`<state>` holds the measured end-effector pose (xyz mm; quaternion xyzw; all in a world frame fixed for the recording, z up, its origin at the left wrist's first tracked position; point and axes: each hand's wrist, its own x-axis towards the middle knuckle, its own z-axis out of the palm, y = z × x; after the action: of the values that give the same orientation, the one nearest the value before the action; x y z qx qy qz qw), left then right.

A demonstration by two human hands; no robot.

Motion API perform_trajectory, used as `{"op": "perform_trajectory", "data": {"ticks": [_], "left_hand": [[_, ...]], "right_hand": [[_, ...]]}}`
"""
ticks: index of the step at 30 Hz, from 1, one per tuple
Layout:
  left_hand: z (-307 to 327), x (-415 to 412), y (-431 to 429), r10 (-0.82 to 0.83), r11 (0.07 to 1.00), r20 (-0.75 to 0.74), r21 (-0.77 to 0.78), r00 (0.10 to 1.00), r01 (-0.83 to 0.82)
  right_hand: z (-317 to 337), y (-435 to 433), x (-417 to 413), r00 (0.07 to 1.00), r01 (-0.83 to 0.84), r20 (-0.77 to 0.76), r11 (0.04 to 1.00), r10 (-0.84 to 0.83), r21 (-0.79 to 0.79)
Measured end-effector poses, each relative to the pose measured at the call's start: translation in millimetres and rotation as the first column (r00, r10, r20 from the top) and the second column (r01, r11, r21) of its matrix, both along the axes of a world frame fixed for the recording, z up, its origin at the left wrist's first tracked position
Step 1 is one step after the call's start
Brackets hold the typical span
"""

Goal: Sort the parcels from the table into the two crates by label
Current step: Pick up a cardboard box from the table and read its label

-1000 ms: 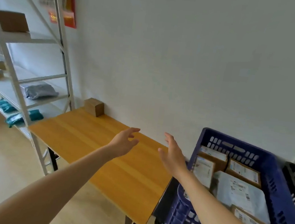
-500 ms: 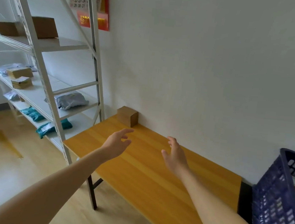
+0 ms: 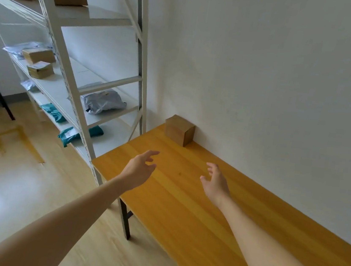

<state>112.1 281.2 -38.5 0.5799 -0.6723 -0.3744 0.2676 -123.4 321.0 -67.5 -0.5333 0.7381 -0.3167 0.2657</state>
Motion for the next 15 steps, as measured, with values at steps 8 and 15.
{"op": "perform_trajectory", "data": {"ticks": [8, 15], "left_hand": [[-30, 11, -125, 0.009, 0.996, 0.145, 0.089, 0.989, -0.022], [-57, 5, -192, 0.002, 0.986, 0.158, 0.164, 0.987, -0.028]], "right_hand": [[-30, -126, -8, 0.997, 0.048, 0.060, 0.995, -0.054, 0.087], [-55, -193, -8, 0.995, 0.053, 0.078, 0.987, -0.065, 0.155]]}}
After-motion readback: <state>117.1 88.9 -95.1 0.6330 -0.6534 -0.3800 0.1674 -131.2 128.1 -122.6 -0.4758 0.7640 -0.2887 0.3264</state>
